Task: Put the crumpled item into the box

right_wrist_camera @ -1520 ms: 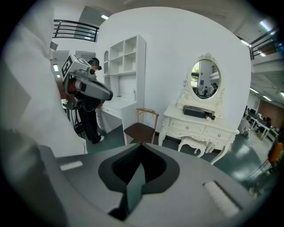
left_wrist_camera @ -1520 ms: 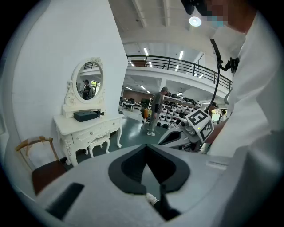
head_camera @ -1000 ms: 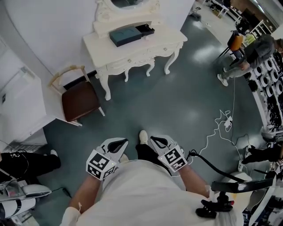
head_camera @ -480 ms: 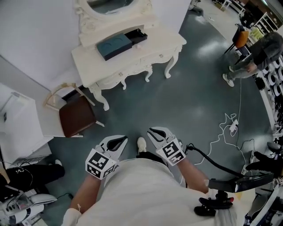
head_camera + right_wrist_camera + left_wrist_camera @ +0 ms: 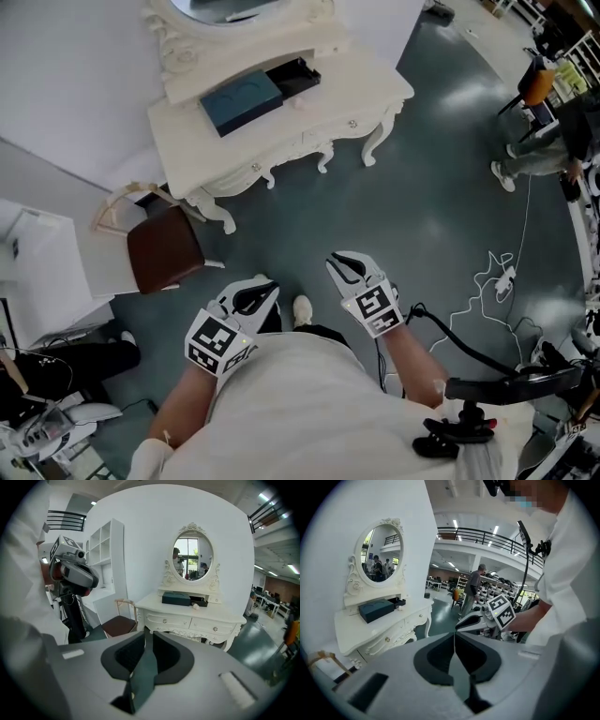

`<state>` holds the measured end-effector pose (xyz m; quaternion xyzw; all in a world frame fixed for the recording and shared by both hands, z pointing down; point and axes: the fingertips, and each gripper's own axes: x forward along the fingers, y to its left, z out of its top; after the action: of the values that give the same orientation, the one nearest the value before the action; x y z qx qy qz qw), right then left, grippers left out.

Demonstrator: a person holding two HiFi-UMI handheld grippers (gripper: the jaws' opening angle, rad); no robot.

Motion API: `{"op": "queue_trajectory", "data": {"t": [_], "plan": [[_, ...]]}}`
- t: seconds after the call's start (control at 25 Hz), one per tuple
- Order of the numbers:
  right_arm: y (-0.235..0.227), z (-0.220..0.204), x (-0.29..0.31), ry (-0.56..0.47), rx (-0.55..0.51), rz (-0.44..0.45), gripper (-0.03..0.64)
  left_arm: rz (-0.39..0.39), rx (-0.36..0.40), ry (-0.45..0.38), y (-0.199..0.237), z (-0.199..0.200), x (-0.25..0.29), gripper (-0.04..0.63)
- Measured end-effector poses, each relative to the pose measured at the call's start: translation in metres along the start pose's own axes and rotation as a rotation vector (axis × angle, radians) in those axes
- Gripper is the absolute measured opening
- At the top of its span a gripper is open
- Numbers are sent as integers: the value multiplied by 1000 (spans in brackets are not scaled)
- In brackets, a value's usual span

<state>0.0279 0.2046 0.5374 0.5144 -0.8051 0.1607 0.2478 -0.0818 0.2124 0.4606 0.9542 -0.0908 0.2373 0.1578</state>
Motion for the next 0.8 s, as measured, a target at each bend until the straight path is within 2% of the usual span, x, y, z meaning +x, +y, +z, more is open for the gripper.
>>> {"op": "queue_trajectory", "data": {"t": [0.2, 0.44, 0.68, 0.8], "plan": [[-41, 17, 37, 14, -14, -31, 61, -21, 2, -12, 45, 18, 21, 14], [-94, 58, 84, 50, -31, -80, 61, -67, -4, -29, 122, 63, 45, 2], [-151, 92, 134, 80, -63, -152, 72, -99, 39, -65, 189, 108, 50, 2], [-175, 105, 168, 88, -59, -178, 88, -101, 18, -69, 227, 116, 48, 2]]}}
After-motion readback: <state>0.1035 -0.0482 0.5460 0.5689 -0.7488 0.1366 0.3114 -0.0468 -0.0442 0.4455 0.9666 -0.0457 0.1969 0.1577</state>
